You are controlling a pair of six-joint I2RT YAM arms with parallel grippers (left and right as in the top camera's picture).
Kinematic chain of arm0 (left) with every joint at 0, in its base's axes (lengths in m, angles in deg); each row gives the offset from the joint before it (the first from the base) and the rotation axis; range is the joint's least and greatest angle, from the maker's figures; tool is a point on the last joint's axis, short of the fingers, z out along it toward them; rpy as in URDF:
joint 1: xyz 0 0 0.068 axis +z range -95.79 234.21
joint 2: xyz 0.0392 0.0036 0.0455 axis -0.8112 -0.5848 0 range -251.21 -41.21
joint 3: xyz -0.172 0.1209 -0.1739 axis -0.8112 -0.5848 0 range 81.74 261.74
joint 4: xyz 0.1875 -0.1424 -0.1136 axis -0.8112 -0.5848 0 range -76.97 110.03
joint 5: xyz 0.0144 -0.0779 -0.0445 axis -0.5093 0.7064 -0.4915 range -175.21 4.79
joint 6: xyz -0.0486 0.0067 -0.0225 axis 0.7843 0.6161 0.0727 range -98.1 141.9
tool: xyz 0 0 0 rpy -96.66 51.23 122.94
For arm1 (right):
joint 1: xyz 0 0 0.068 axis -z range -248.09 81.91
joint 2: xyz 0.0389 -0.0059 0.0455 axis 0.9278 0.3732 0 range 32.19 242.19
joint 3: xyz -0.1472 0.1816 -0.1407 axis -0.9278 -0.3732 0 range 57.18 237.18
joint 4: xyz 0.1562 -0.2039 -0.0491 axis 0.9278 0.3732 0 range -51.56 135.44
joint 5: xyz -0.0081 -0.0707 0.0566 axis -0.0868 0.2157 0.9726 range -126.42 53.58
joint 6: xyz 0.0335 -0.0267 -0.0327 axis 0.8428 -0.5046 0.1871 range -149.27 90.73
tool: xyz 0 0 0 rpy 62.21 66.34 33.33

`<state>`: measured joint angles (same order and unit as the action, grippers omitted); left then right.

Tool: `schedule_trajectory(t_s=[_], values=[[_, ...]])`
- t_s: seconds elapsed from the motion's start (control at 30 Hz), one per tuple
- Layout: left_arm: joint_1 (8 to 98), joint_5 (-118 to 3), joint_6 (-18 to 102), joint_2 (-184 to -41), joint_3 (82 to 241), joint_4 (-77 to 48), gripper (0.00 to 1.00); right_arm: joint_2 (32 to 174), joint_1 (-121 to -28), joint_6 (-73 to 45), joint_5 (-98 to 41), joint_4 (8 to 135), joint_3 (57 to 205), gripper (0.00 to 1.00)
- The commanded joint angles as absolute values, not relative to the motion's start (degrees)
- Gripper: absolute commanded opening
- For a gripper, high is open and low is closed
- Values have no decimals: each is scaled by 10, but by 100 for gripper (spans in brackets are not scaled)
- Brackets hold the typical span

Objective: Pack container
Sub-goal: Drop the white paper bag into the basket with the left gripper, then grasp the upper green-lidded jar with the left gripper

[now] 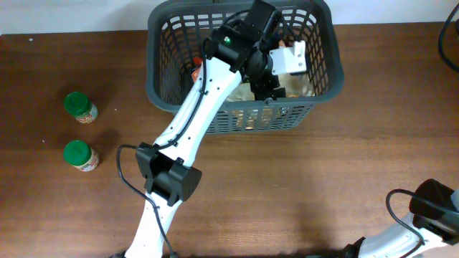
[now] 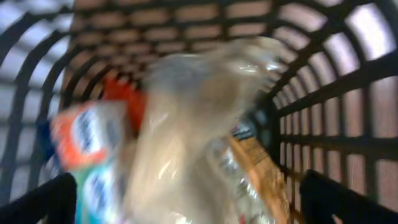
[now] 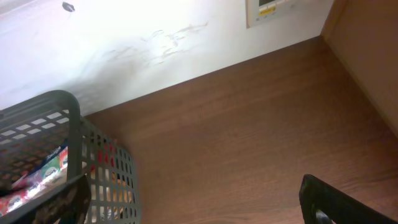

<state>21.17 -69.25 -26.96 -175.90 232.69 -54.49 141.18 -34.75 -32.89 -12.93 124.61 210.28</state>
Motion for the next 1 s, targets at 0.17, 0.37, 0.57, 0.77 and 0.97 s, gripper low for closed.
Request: schedule_trajectory(t_s=[0.17,0.37,0.57,0.77,0.97], values=[[300,-821,-62,-1664,2468,-559,99,1417,-347,-328,-122,1247,2101,99],[433,-821,99,-1609,2484,-620,98,1417,-347,-328,-122,1247,2101,99],[603,-841,239,-1632,2452,-767,89,1417,-347,-328,-122,1247,2101,99],[712,-824,243,-1641,2301,-758,95,1417,-347,-328,-122,1247,2101,99],[764,-824,225,-1661,2159,-683,99,1417,-347,-328,-122,1247,2101,99]])
